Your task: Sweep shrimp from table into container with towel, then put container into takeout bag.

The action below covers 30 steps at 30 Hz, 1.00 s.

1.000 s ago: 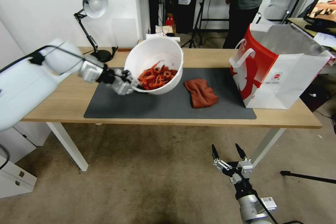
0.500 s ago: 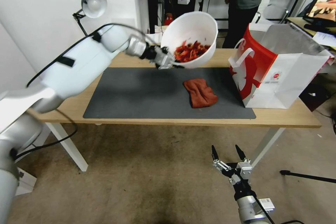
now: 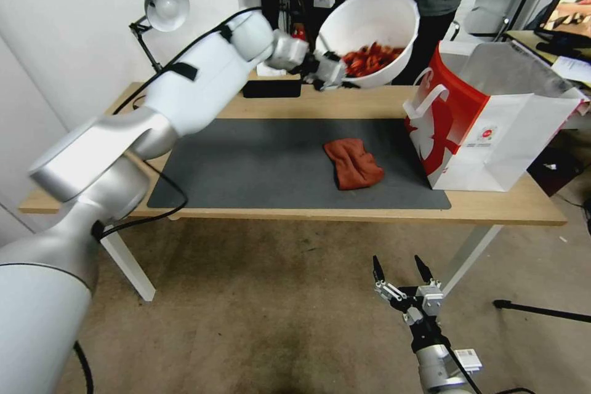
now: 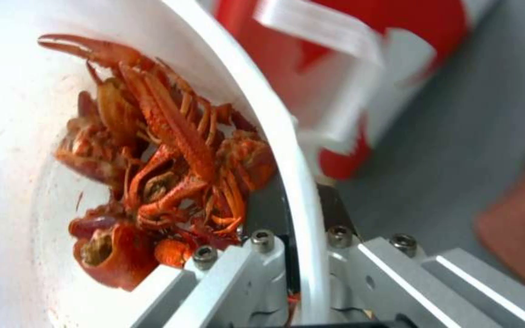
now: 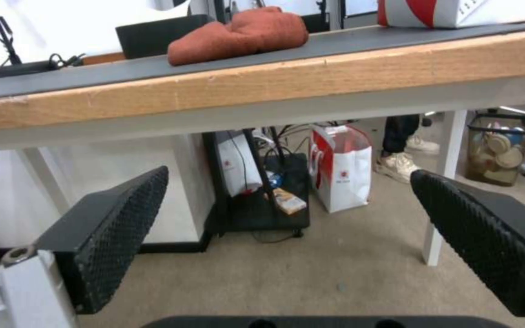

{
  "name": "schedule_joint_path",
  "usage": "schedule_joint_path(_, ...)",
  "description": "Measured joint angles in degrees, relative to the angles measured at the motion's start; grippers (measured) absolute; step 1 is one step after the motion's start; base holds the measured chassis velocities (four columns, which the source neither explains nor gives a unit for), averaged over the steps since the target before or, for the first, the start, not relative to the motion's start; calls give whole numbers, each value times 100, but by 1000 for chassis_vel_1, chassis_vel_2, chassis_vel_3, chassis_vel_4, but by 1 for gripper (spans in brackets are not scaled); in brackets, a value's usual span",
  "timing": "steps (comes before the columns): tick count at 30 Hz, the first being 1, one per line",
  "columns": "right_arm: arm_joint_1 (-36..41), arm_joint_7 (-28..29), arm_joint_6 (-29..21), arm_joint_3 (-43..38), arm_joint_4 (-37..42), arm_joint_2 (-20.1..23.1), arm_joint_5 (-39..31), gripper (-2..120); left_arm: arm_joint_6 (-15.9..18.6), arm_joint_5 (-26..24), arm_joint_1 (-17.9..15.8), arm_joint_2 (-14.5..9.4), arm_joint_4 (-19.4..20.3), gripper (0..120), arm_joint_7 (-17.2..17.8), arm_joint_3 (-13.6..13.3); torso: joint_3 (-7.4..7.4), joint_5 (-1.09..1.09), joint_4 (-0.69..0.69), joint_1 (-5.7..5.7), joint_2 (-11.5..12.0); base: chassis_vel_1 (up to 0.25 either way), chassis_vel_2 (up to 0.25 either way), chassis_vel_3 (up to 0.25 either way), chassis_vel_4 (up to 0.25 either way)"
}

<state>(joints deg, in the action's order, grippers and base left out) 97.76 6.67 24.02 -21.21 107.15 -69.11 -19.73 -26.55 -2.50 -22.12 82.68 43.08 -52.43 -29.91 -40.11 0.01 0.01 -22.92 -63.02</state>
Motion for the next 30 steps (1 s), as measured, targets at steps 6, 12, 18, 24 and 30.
schedule_joint_path(6,19,0,7,0,-3,-46,34,100,41,-9,-230,387,-132,0,351,-29,1,0,-1,0,-1,0,0,0,0)
schedule_joint_path(12,63,-4,35,-11,-3,-80,57,100,9,-38,-398,870,-346,0,804,-190,1,0,0,1,-1,0,0,0,0)
schedule_joint_path(18,189,-19,112,-87,-19,-117,57,100,4,-813,-487,984,-54,0,944,-1109,1,-1,0,1,-1,0,0,0,0)
schedule_joint_path(24,212,-31,135,-88,-73,-142,46,100,24,-1170,-665,971,170,0,928,-1635,1,-1,0,0,0,0,0,0,0)
schedule_joint_path(30,230,-41,161,-72,-105,-188,47,100,175,-1426,-859,962,254,0,922,-2018,1,-1,0,1,-1,0,0,0,0)
